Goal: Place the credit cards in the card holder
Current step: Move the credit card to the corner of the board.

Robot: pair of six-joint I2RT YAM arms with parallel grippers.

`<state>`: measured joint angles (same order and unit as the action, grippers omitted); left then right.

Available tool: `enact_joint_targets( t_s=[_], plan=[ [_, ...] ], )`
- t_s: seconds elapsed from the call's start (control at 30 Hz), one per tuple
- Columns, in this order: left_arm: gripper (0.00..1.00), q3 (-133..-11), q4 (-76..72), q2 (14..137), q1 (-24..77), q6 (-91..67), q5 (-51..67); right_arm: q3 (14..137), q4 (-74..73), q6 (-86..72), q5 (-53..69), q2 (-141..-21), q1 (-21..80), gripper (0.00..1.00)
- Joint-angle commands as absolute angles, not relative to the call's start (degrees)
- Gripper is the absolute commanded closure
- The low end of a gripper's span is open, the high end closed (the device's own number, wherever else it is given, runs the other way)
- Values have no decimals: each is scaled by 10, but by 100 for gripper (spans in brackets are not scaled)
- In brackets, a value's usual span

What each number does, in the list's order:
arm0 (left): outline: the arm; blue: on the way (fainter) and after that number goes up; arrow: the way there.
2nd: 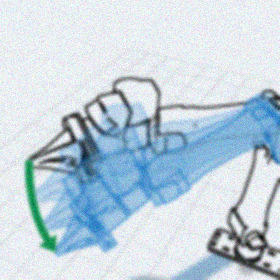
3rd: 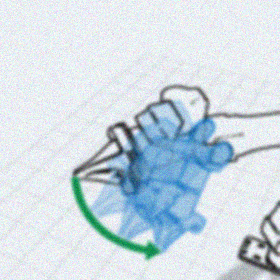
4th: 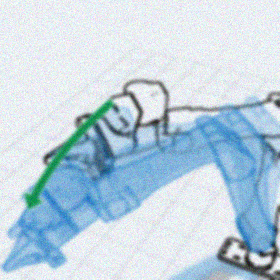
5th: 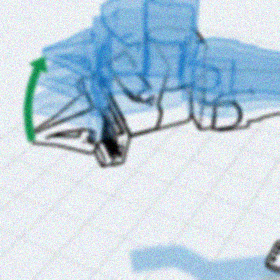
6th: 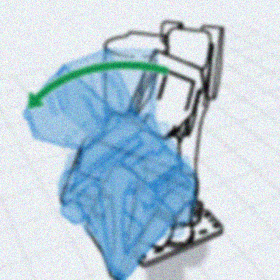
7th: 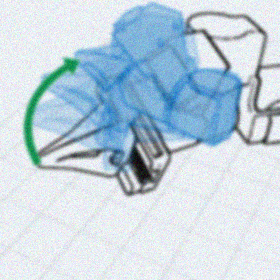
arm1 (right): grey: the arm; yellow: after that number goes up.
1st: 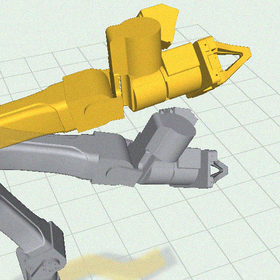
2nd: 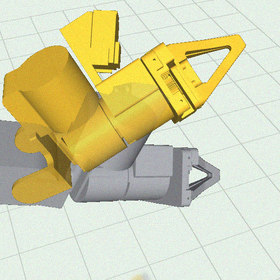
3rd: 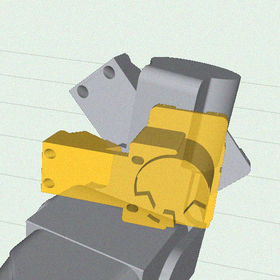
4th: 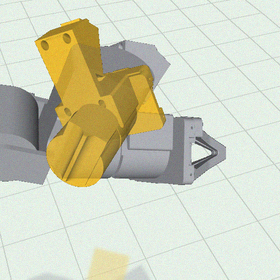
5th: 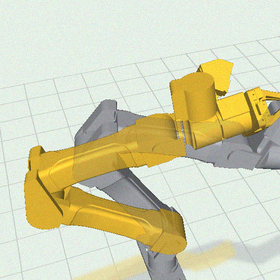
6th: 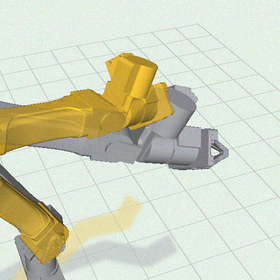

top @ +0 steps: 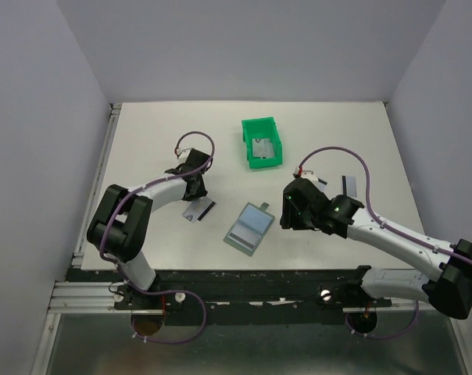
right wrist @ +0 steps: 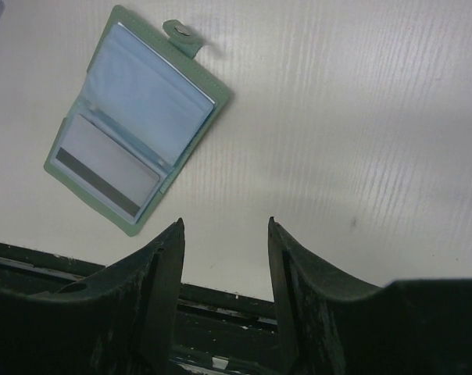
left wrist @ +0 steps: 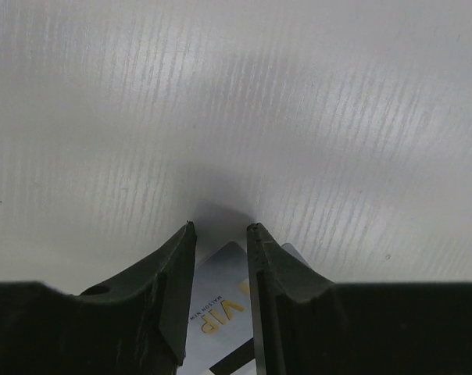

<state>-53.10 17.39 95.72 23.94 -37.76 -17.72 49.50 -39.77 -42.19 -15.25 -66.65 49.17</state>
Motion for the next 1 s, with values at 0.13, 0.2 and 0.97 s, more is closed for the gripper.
enact_joint_targets(
  t_s=[0.13, 0.2, 0.97],
  plan=[
    [64, -541, 212, 970, 237, -390, -149, 498, -388, -420, -141, -653, 493, 45],
    [64, -528, 213, 962, 243, -395, -147, 498, -388, -419, -141, -651, 493, 45],
    [70, -421, 293, 883, 365, -499, -174, 490, -374, -425, -124, -629, 494, 45]
  ],
)
